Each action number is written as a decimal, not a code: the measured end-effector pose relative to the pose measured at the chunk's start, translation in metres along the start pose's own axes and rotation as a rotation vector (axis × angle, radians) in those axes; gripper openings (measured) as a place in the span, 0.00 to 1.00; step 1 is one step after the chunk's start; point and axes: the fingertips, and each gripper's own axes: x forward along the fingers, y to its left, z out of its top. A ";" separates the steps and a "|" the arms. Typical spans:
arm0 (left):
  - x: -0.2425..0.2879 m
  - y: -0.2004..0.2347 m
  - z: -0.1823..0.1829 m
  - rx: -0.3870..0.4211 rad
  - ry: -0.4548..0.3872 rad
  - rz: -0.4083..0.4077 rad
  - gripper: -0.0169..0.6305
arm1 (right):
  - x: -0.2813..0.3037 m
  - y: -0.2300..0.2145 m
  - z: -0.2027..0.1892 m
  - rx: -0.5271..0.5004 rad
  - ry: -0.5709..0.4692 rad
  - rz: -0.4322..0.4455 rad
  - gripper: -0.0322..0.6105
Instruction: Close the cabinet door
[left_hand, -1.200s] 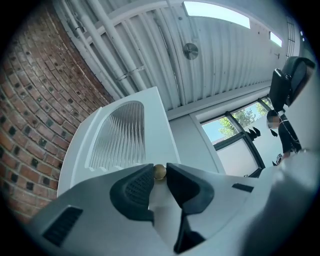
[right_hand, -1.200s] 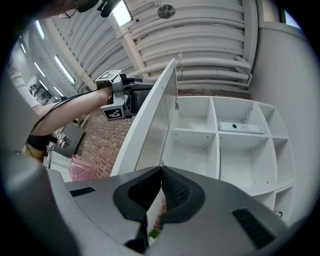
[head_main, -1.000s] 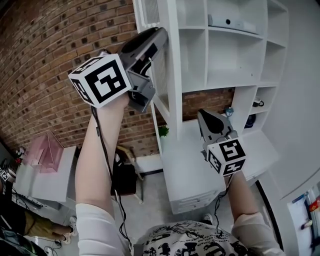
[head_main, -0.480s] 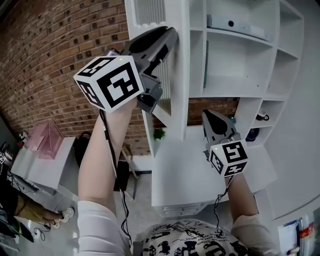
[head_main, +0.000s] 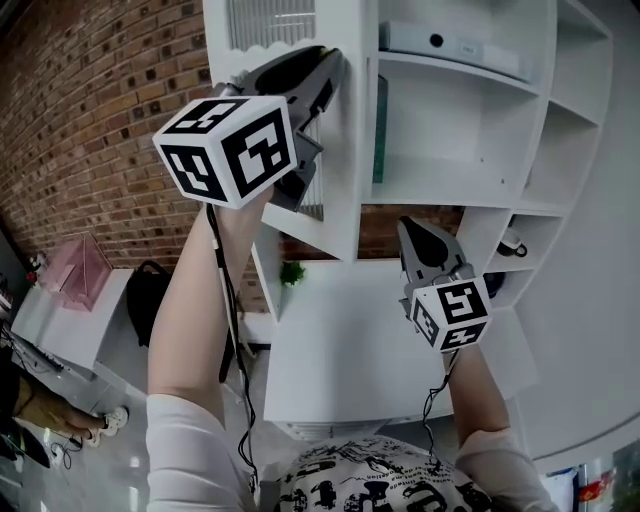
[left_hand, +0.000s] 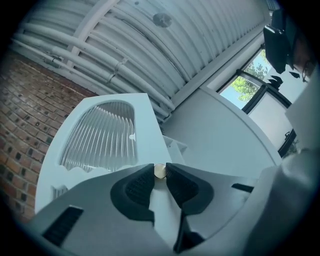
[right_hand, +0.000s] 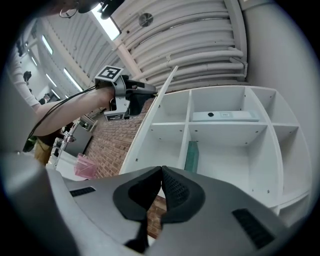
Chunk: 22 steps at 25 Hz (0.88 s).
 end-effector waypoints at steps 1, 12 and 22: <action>0.006 0.001 -0.004 0.013 0.004 0.010 0.15 | 0.001 -0.006 -0.002 0.005 -0.004 0.007 0.07; 0.064 0.013 -0.038 0.087 0.072 0.104 0.16 | 0.024 -0.067 -0.018 -0.005 -0.030 0.063 0.07; 0.101 0.029 -0.059 0.159 0.138 0.214 0.17 | 0.043 -0.085 -0.030 0.010 -0.043 0.113 0.07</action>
